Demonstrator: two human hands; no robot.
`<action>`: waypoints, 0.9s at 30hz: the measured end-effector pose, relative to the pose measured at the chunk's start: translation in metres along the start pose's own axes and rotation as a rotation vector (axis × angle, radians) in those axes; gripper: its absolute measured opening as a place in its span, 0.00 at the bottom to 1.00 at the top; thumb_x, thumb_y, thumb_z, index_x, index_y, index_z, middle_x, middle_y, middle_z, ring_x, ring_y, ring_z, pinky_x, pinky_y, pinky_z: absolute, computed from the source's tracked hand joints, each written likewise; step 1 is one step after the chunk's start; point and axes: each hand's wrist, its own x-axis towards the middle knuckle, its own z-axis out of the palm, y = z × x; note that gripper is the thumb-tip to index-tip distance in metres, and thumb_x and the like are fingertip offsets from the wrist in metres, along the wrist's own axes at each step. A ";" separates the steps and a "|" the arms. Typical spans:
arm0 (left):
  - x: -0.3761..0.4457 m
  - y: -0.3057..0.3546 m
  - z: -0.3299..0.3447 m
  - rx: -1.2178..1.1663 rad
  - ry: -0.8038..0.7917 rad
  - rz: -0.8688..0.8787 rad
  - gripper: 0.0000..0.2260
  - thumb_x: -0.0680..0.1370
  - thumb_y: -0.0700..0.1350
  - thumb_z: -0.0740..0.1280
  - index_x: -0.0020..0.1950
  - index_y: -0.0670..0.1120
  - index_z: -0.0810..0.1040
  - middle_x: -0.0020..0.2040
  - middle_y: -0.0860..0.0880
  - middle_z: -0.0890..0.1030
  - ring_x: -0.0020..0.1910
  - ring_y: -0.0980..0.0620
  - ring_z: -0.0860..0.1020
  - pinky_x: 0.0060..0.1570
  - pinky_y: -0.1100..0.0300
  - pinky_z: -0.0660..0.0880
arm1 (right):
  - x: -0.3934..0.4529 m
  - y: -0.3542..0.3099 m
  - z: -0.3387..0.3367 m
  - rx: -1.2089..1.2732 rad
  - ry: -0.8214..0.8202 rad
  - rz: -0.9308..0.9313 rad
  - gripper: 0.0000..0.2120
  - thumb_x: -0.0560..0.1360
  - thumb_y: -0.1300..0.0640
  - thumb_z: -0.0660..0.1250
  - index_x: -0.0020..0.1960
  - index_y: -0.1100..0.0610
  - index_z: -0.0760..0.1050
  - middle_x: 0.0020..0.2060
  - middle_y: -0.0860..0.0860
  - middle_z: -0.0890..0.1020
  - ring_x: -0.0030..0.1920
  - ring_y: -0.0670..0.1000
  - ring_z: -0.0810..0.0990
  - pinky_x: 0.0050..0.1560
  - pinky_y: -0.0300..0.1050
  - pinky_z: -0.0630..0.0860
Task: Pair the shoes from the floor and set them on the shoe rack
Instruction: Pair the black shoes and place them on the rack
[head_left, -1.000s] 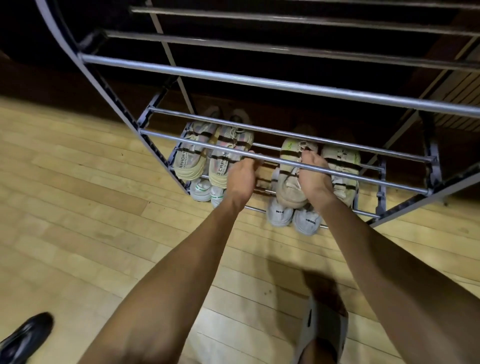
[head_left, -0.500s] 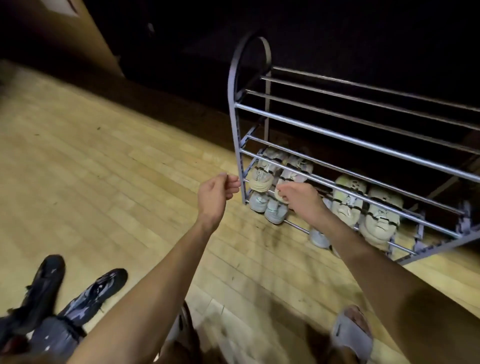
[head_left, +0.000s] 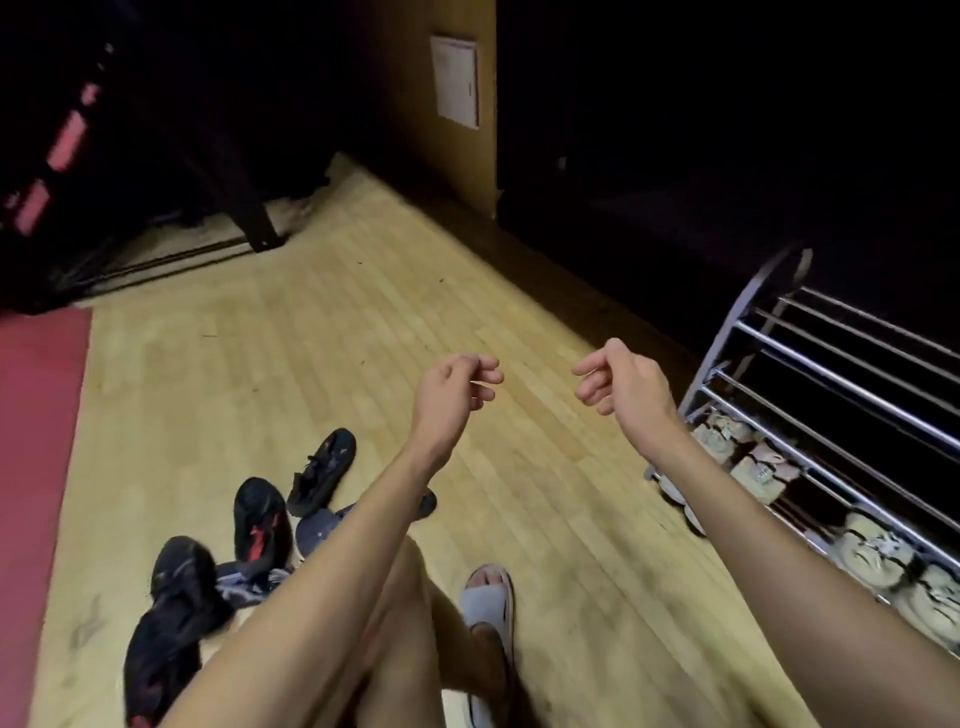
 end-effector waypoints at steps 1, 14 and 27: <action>-0.005 0.008 -0.021 0.007 0.000 0.009 0.14 0.82 0.41 0.56 0.45 0.46 0.81 0.39 0.50 0.83 0.32 0.57 0.77 0.35 0.64 0.71 | -0.006 -0.015 0.014 -0.007 -0.017 -0.029 0.22 0.82 0.52 0.51 0.44 0.57 0.82 0.34 0.54 0.83 0.36 0.48 0.78 0.39 0.44 0.74; -0.065 0.037 -0.234 -0.030 0.142 0.052 0.13 0.82 0.43 0.57 0.50 0.46 0.82 0.46 0.49 0.85 0.40 0.54 0.79 0.42 0.61 0.74 | -0.074 -0.089 0.181 -0.023 -0.277 -0.147 0.23 0.81 0.49 0.50 0.44 0.55 0.81 0.34 0.53 0.83 0.38 0.50 0.80 0.39 0.46 0.74; -0.065 0.005 -0.244 -0.026 0.281 0.000 0.11 0.81 0.42 0.59 0.49 0.45 0.82 0.45 0.48 0.84 0.37 0.55 0.80 0.39 0.63 0.75 | -0.055 -0.071 0.220 0.003 -0.378 -0.126 0.23 0.82 0.49 0.50 0.43 0.54 0.82 0.34 0.52 0.83 0.37 0.49 0.79 0.39 0.45 0.74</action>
